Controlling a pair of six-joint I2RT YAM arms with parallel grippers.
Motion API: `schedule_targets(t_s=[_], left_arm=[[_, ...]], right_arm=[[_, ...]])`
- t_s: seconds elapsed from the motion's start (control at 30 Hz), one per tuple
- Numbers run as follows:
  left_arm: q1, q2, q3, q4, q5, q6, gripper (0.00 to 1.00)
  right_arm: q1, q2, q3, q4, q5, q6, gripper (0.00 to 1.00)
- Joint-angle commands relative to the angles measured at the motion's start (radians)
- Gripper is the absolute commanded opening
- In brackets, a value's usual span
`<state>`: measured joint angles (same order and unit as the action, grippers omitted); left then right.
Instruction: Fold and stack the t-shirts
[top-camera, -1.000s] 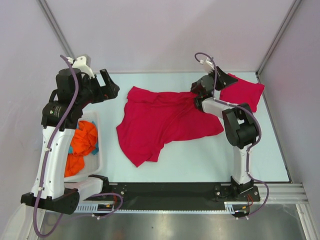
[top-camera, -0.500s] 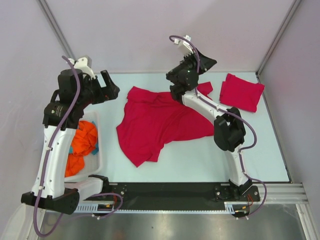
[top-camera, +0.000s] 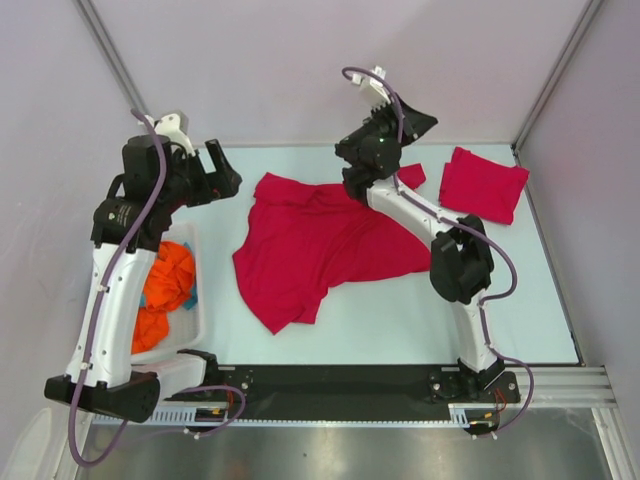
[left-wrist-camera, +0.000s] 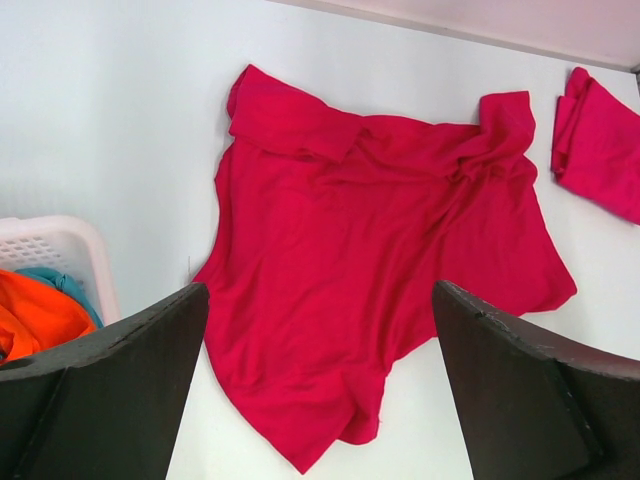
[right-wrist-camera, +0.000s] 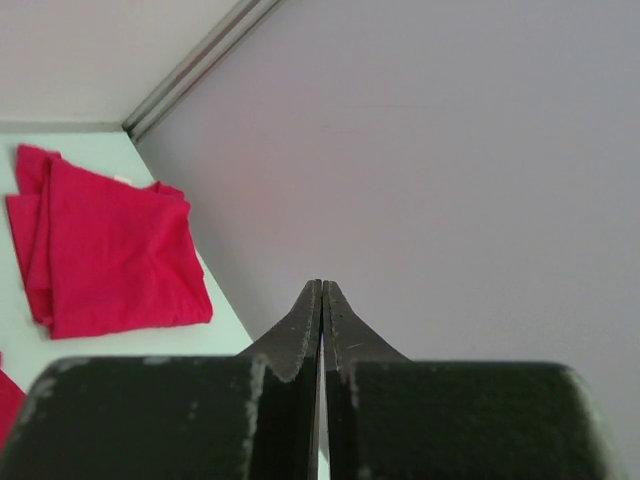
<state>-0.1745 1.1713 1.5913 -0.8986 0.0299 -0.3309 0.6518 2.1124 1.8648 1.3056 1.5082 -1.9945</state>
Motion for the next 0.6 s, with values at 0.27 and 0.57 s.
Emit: schedule_targets(t_s=[0.27,0.57], left_arm=[[-0.003,0.014,0.056,0.024,0.01,0.036,0.99],[-0.005,0.05,0.124,-0.011,0.024,0.052,0.98]], right_arm=[[0.009,-0.04,0.387,0.31,-0.457,0.071,0.02],[0.16,-0.081,0.664,-0.9,-0.837,0.61,0.25]])
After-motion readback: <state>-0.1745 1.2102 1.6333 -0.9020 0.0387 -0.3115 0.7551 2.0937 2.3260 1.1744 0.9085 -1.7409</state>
